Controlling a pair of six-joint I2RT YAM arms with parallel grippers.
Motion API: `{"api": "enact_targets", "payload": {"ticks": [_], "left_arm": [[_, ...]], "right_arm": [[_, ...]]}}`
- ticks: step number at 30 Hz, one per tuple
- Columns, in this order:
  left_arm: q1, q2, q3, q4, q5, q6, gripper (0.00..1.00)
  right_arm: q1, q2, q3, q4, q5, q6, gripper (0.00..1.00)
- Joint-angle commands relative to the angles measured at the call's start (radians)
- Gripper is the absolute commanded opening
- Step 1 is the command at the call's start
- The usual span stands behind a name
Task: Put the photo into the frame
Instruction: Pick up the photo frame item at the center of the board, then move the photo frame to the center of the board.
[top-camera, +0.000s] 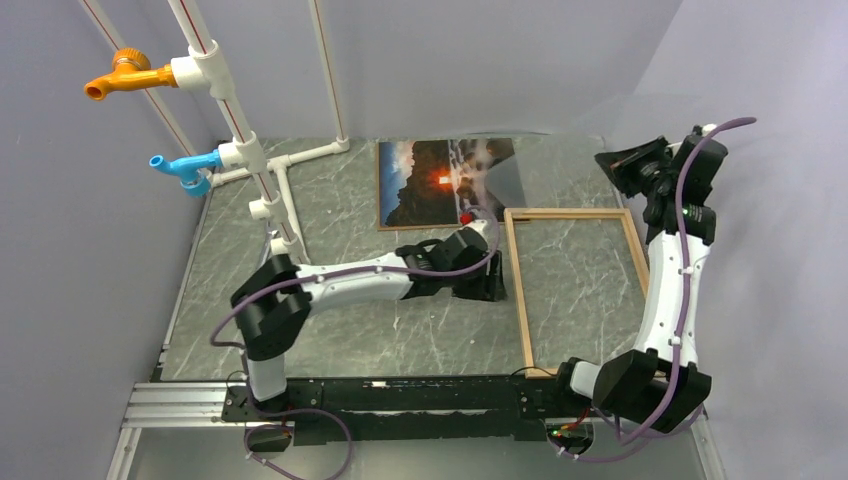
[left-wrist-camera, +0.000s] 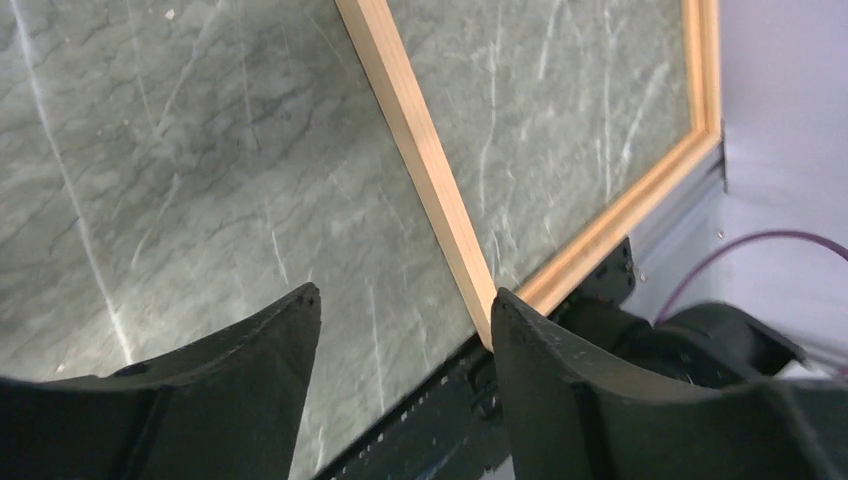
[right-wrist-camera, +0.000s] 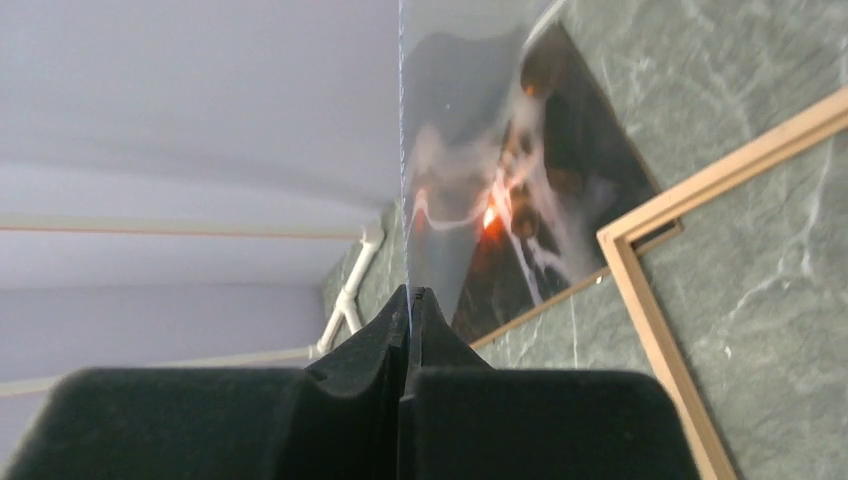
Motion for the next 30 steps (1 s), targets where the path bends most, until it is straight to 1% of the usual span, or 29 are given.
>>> {"api": "enact_targets", "payload": {"ticks": [1,5,10,14,18,24,28,29,30], "left_arm": [[-0.020,0.083,0.127,-0.010,-0.115,-0.081,0.69],[-0.035,0.148,0.178,-0.001,-0.155,-0.115,0.71],[-0.053,0.270,0.308,-0.062,-0.180,-0.161,0.68],[-0.056,0.359,0.377,-0.071,-0.160,-0.220,0.64],[-0.056,0.456,0.481,-0.162,-0.155,-0.259,0.63],[-0.057,0.581,0.603,-0.229,-0.130,-0.287,0.59],[-0.057,0.641,0.664,-0.281,-0.120,-0.302,0.54],[-0.057,0.649,0.672,-0.293,-0.114,-0.304,0.51],[-0.057,0.654,0.679,-0.302,-0.112,-0.305,0.45]], "right_arm": [[-0.048,0.004,0.111,0.001,0.060,-0.024,0.00],[-0.105,0.028,0.124,0.009,0.040,-0.011,0.00],[-0.165,0.059,0.100,0.056,-0.029,0.023,0.00],[-0.195,0.071,0.089,0.069,-0.052,0.033,0.00],[-0.208,0.076,0.069,0.092,-0.074,0.054,0.00],[-0.226,0.078,0.048,0.112,-0.093,0.070,0.00],[-0.234,0.079,0.045,0.113,-0.099,0.074,0.00],[-0.235,0.078,0.043,0.115,-0.100,0.077,0.00],[-0.236,0.078,0.041,0.117,-0.102,0.080,0.00]]}}
